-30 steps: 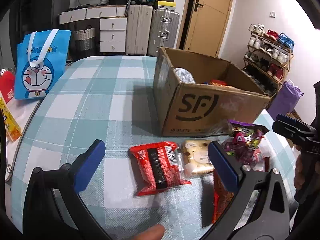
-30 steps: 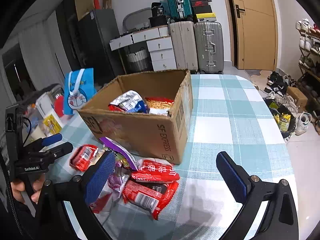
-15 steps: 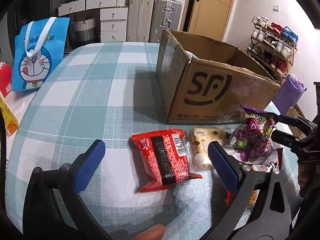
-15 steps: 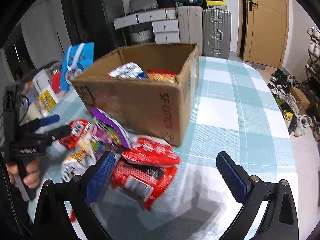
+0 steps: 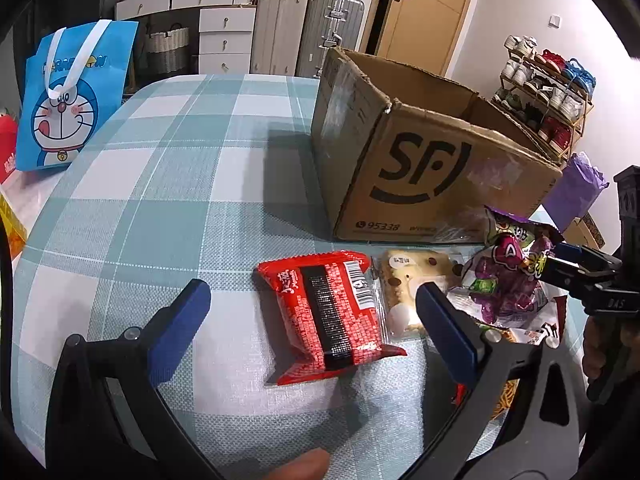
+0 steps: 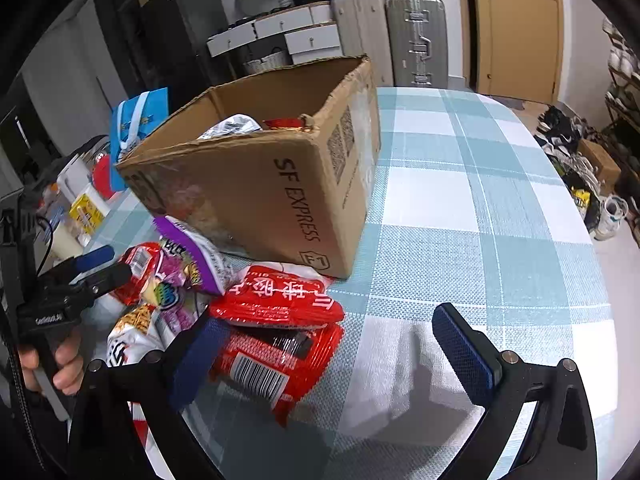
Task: Organize snacks
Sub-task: 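Move the right gripper toward the red bag with white text while the left gripper withdraws, then grasp the red bag with the right gripper while the left gripper grasps the red black-striped pack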
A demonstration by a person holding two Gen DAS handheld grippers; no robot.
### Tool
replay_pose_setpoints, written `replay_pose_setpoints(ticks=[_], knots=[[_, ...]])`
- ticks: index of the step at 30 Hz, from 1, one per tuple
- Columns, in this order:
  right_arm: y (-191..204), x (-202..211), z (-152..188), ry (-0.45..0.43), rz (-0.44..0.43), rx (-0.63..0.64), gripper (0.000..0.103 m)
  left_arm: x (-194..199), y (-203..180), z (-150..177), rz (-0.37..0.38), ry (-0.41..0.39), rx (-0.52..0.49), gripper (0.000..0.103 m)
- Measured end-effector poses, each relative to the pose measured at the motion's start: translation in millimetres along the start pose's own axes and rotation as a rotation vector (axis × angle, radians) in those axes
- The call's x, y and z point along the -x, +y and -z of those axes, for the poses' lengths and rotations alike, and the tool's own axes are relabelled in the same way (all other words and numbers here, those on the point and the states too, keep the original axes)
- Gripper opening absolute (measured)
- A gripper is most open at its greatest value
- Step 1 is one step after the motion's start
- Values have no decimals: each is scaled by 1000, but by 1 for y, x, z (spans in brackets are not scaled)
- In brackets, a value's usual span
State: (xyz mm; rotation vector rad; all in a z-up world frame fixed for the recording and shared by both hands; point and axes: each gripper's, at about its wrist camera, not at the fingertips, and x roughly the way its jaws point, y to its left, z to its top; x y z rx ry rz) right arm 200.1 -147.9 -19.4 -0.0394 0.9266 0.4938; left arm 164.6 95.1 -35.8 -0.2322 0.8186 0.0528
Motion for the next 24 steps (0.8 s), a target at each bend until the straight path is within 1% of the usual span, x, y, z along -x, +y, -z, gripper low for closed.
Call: replay_pose_setpoints(ticks=[3, 7, 12, 15, 16, 19, 21, 24], knots=[[-3, -1, -1, -4, 20, -22, 102, -1, 1, 1, -1, 1, 3, 102], [-7, 0, -3, -6, 7, -40, 103, -2, 0, 2, -1, 9, 5, 102], [0, -6, -2, 11, -16, -34, 102, -3, 0, 2, -2, 12, 3, 102], [2, -10, -2, 18, -36, -39, 94, -3, 0, 2, -2, 13, 5, 102], [2, -10, -2, 17, -45, -43, 89, -3, 0, 2, -2, 13, 5, 102], [2, -12, -3, 12, -59, -53, 85, -4, 0, 2, -2, 14, 4, 102], [2, -11, -3, 8, -71, -54, 79, -4, 0, 2, 0, 16, 3, 102], [3, -11, -3, 8, -104, -55, 67, -3, 0, 2, -1, 15, 0, 102]])
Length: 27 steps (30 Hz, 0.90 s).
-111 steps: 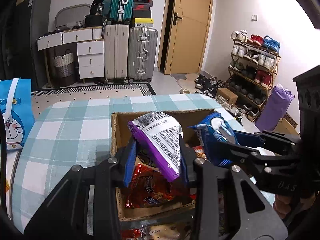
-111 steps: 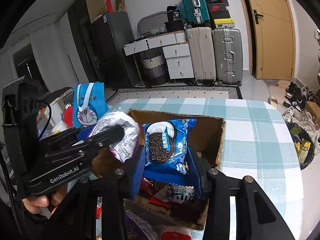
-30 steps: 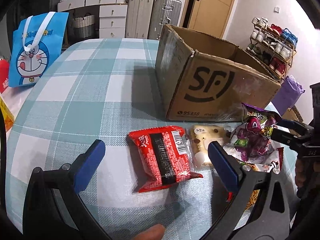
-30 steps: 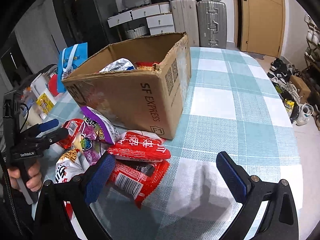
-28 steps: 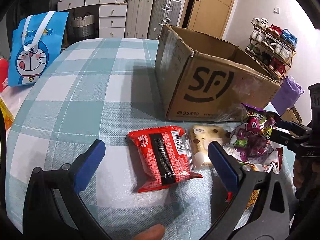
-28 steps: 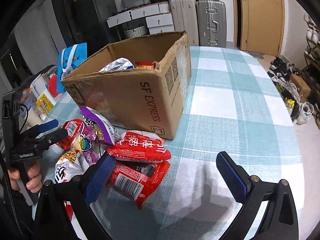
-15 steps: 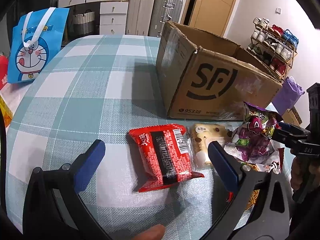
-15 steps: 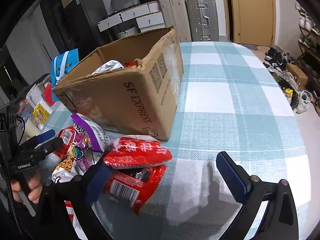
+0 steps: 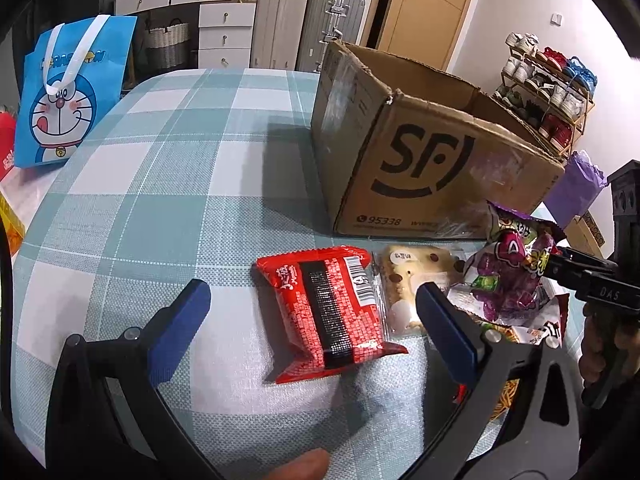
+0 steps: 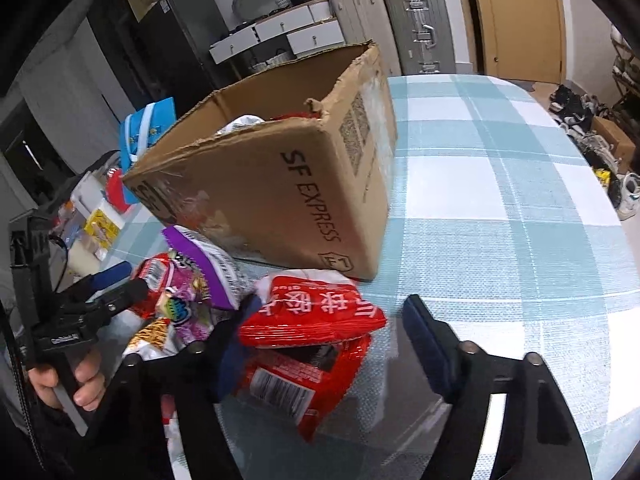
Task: Organize snacks
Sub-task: 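Grasp the red bag with the right gripper while the left gripper grasps the red black-striped pack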
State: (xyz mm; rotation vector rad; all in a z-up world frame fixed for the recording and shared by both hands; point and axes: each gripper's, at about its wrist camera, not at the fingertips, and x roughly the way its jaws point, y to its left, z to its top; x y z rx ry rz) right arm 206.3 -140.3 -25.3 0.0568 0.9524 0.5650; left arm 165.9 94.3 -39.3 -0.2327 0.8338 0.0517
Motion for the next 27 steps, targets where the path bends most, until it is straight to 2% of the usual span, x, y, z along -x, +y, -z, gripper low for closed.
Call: replay_pose_setpoints(ticks=[4, 11, 23, 27], knots=[[8, 3, 1, -6, -6, 53, 57, 0, 0, 0, 0, 3, 2, 102], [11, 14, 4, -38, 9, 96, 50, 0, 0, 0, 0, 5, 3, 102], [3, 53, 0, -122, 42, 111, 48, -9, -4, 2, -28, 62, -27, 102], [5, 55, 0, -120, 48, 114, 48, -10, 0, 1, 29, 76, -10, 99]])
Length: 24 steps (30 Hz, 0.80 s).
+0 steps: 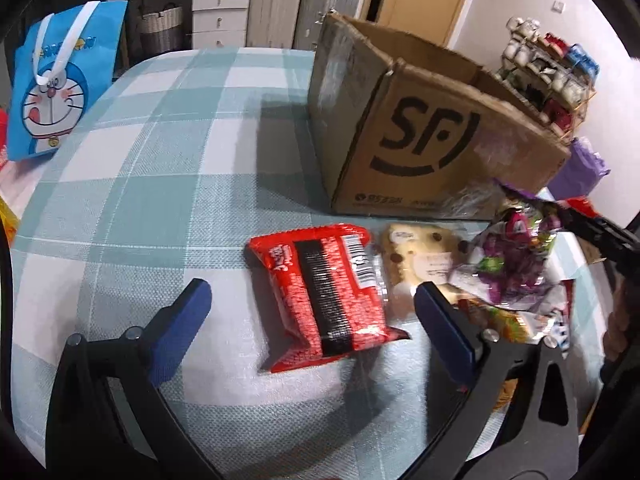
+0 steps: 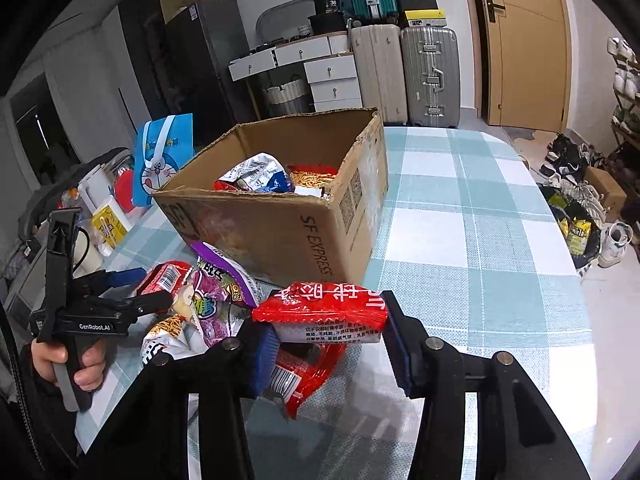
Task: Organize snacks
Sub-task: 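Grasp the red bag with the right gripper while the left gripper grasps the red black-striped pack, then carry both held packs over the box and lower them inside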
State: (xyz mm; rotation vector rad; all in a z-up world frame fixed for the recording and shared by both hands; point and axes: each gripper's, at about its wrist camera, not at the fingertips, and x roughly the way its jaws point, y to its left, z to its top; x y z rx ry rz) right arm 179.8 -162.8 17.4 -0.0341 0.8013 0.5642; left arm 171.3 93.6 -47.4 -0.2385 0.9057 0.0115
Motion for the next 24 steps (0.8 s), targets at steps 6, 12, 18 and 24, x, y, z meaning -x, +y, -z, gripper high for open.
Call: replay_pose_setpoints(ticks=[6, 12, 18, 24], knots=[[2, 2, 0, -3, 6, 5, 48, 4, -1, 1, 16, 15, -41, 76], [1, 5, -1, -13, 7, -4, 48, 9, -2, 3, 33, 11, -55, 44], [5, 10, -4, -30, 9, 5, 48, 18, -10, 3, 23, -21, -82, 41], [8, 15, -5, -48, 7, 10, 48, 40, -15, -1, 34, -85, -80, 41]])
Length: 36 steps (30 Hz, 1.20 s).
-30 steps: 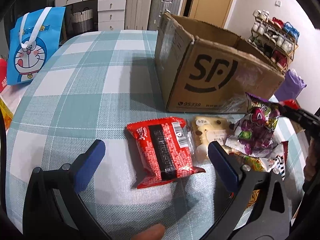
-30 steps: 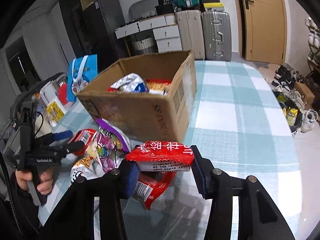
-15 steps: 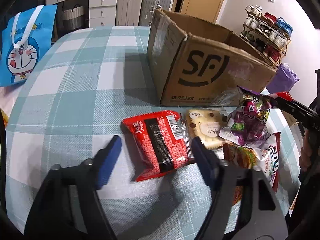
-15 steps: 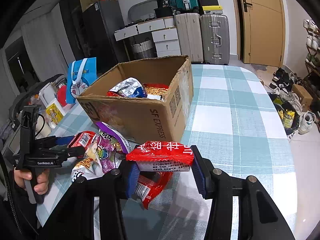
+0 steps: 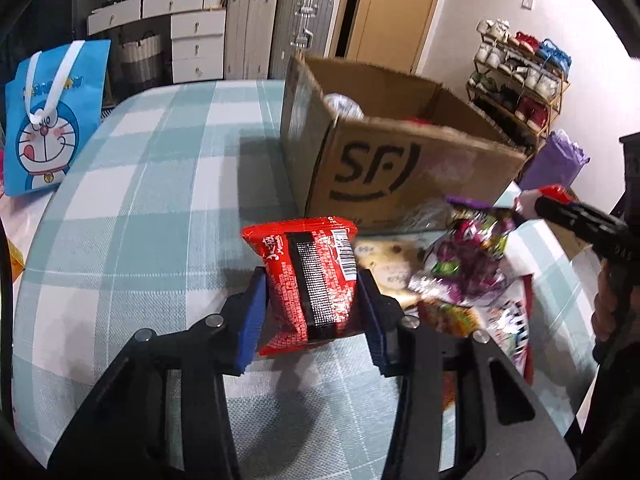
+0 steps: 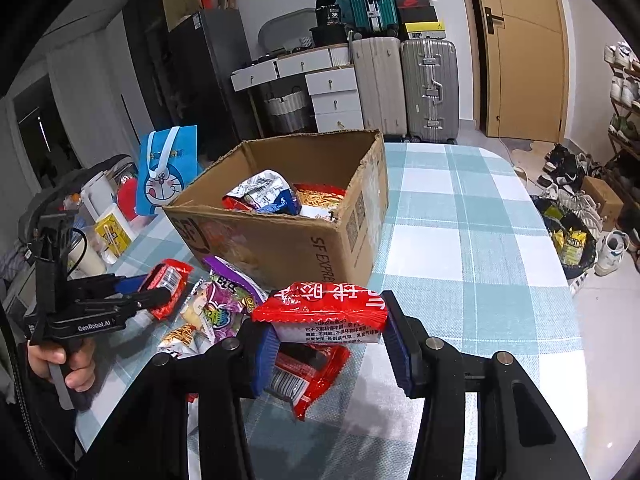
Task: Organize snacks
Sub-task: 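Carry both held packs over the box and lower them inside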
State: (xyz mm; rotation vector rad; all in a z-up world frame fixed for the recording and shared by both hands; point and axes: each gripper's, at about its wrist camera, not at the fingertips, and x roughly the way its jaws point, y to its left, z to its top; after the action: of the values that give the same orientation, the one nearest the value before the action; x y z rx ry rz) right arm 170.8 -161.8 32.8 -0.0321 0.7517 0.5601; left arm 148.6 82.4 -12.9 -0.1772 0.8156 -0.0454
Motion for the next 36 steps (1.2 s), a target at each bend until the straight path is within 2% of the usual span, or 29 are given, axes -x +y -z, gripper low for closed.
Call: replay_pose_setpoints(ticks=[14, 24, 36], knots=[[-6, 30, -7, -85, 11, -26, 48, 54, -23, -17, 25, -137, -2, 41], [-5, 50, -15, -179, -21, -49, 48, 65, -31, -35, 55, -151, -8, 41], [6, 44, -38, -175, -44, -31, 48, 64, -37, -75, 70, -172, 9, 41]])
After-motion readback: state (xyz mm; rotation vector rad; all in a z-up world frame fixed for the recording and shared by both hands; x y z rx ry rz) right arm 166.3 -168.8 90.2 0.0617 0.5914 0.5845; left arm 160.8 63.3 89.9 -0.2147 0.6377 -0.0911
